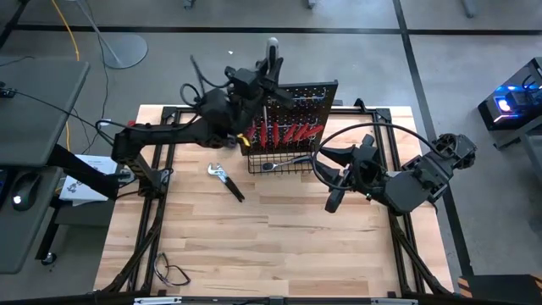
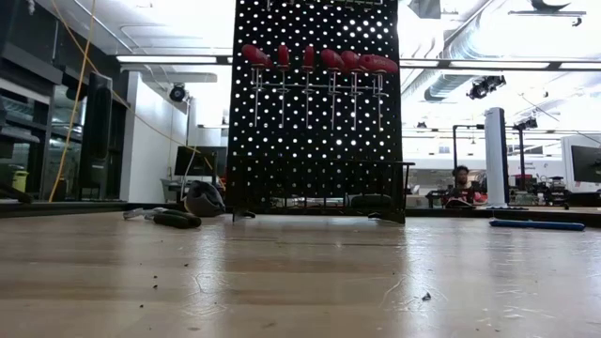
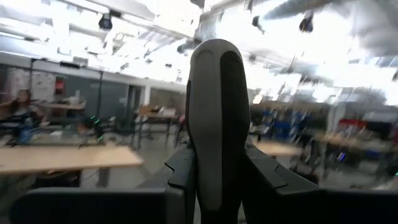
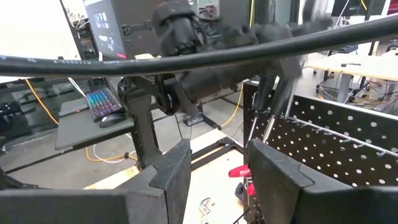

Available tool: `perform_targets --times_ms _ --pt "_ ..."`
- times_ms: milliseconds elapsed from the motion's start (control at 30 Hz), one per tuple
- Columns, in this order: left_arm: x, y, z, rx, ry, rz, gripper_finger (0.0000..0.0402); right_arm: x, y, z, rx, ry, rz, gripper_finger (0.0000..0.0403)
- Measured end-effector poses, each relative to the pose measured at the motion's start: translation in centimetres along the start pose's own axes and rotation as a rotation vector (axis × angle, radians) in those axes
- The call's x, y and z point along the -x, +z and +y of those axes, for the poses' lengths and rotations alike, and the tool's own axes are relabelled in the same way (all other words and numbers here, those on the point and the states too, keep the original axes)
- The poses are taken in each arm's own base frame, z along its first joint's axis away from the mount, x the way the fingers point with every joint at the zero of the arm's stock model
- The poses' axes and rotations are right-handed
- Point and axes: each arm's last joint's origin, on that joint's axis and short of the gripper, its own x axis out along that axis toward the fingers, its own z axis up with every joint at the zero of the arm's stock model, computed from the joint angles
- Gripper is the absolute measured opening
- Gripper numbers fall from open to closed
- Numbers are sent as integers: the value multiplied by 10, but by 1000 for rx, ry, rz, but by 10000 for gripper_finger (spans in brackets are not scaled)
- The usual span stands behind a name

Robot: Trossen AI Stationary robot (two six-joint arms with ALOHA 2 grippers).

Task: Hang tools onto peg board
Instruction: Hang the gray screwdriver on the peg board

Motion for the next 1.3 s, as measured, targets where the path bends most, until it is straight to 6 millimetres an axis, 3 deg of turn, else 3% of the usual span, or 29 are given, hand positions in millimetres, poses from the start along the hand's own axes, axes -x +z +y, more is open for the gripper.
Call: perform_targets --times_ms 267,667,933,1300 --pt "10 16 -2 63 -35 -84 72 0 0 0 -3 0 0 151" --pt "2 10 0 94 -57 -74 73 0 1 0 -15 2 -5 151" --pt "-5 -7 0 104 -67 21 73 0 1 0 -21 3 -8 151" --pt "-9 -5 4 71 -47 -4 74 0 1 1 -21 3 -8 151"
